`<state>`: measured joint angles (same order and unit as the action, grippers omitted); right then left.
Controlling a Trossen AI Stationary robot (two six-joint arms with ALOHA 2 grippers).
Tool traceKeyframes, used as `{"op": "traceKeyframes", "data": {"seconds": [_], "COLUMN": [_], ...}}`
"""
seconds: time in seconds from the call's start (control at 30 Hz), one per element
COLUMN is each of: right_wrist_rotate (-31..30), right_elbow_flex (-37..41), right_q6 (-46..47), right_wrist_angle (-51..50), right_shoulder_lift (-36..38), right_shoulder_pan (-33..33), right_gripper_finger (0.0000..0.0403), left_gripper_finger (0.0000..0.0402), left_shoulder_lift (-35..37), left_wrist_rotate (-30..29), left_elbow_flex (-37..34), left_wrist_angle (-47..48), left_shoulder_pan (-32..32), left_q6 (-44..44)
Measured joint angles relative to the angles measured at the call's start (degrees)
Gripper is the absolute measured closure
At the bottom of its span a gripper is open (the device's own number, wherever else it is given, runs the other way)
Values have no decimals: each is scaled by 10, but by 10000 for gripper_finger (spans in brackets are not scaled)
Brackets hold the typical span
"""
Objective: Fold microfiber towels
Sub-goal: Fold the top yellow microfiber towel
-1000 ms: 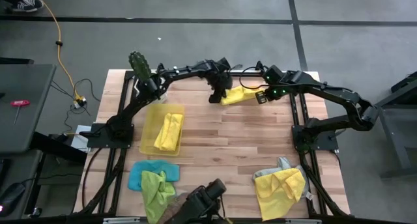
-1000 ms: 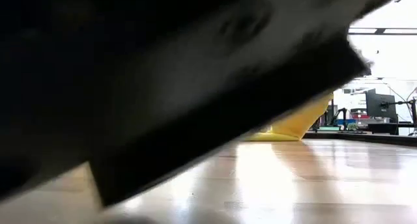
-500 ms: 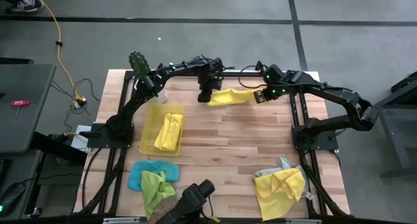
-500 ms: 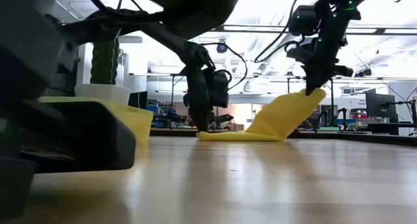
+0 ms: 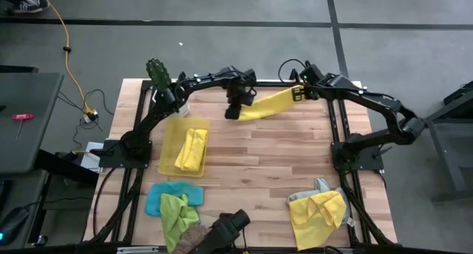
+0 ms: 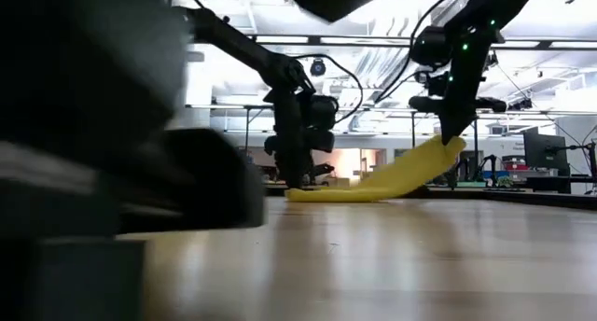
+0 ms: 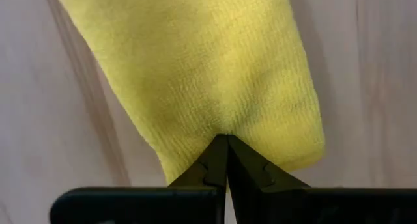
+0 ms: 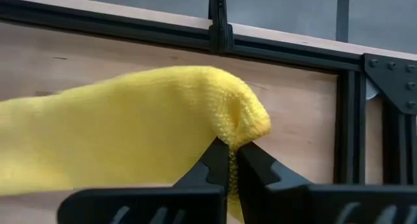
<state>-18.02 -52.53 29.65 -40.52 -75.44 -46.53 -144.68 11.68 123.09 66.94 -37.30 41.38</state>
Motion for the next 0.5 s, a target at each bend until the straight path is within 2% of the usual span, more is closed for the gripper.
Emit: {"op": "traceKeyframes", "data": {"seconds": [0.23,0.33,0.5], "right_wrist_rotate": [3,0,0], "right_elbow_flex": [0,0,0], "right_q6": [-28,-47,-74], "right_wrist_angle": [16,-16,-79], "right_shoulder_lift": [-49,-72,-104], "right_shoulder_pan": [-5,-5,1], "right_gripper_finger": [402,402,402], "left_gripper_finger": [402,402,401], "left_shoulder_lift": [14,21,38], "left_wrist_rotate": [-13,-45,-56], "left_elbow_flex": [-2,-3,-3], "left_wrist_angle": [-60,-65,-50], "left_shoulder_pan": [7,10,4], "left_q6": [10,18,15]}}
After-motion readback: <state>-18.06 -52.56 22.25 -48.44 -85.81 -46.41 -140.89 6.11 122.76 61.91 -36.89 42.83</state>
